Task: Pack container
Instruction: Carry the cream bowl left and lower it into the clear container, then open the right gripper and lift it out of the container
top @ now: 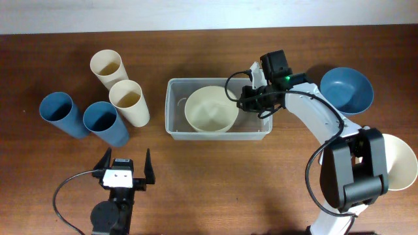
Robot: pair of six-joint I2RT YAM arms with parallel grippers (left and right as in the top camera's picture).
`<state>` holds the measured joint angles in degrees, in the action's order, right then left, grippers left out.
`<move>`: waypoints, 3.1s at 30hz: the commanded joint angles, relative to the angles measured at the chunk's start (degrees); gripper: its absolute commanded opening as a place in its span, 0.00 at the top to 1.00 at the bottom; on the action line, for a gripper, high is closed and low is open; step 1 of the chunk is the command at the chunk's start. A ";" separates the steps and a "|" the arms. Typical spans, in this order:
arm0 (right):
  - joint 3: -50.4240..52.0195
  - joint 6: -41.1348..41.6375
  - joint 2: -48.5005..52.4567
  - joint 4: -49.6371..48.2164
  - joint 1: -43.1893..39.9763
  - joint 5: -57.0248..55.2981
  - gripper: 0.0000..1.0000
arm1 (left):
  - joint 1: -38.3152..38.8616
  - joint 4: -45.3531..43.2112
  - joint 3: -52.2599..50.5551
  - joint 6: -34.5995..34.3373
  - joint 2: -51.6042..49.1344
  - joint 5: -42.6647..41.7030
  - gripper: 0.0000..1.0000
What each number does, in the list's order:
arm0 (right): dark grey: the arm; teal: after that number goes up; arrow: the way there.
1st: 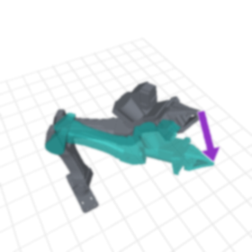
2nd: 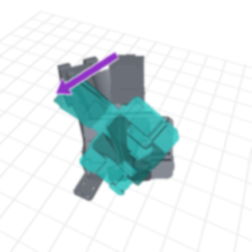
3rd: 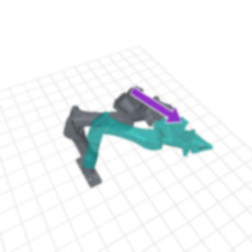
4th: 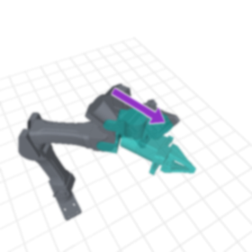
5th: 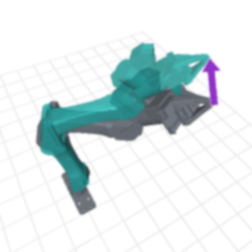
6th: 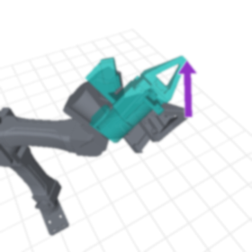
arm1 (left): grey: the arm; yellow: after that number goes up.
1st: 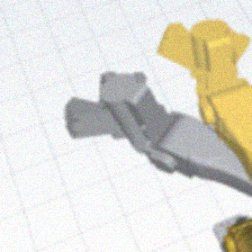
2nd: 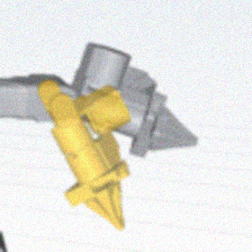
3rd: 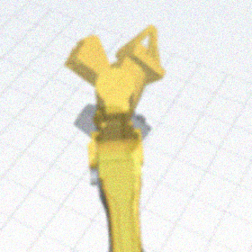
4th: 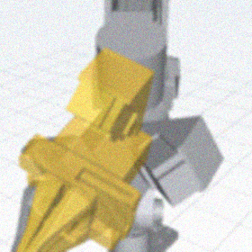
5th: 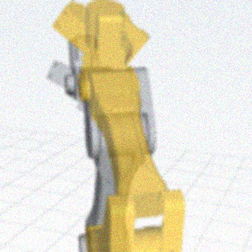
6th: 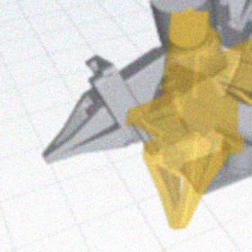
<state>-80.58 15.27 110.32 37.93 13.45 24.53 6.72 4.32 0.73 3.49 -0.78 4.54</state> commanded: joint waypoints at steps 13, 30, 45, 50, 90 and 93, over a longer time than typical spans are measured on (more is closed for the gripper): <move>-2.36 -0.55 -0.83 2.78 0.44 0.50 0.78 | -0.24 0.04 -0.22 0.70 0.48 0.24 0.00; -7.76 -6.14 -3.04 8.17 10.01 -5.60 0.59 | -0.24 0.04 -0.22 0.70 0.48 0.24 0.01; -7.74 -4.52 1.92 8.20 11.61 -12.13 0.57 | -0.24 0.04 -0.22 0.70 0.48 0.24 0.00; -7.74 -4.52 4.04 8.15 11.61 -13.27 0.57 | -0.24 0.04 -0.22 0.70 0.48 0.24 0.00; -7.74 -4.42 4.50 11.76 7.96 -20.48 0.53 | -0.24 0.04 -0.22 0.70 0.48 0.24 0.01; -8.31 -4.76 4.42 11.72 7.96 -19.74 0.40 | -0.24 0.04 -0.22 0.70 0.48 0.24 0.00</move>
<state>-87.29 10.79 114.43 49.63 21.56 4.99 6.72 4.32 0.73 3.49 -0.78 4.54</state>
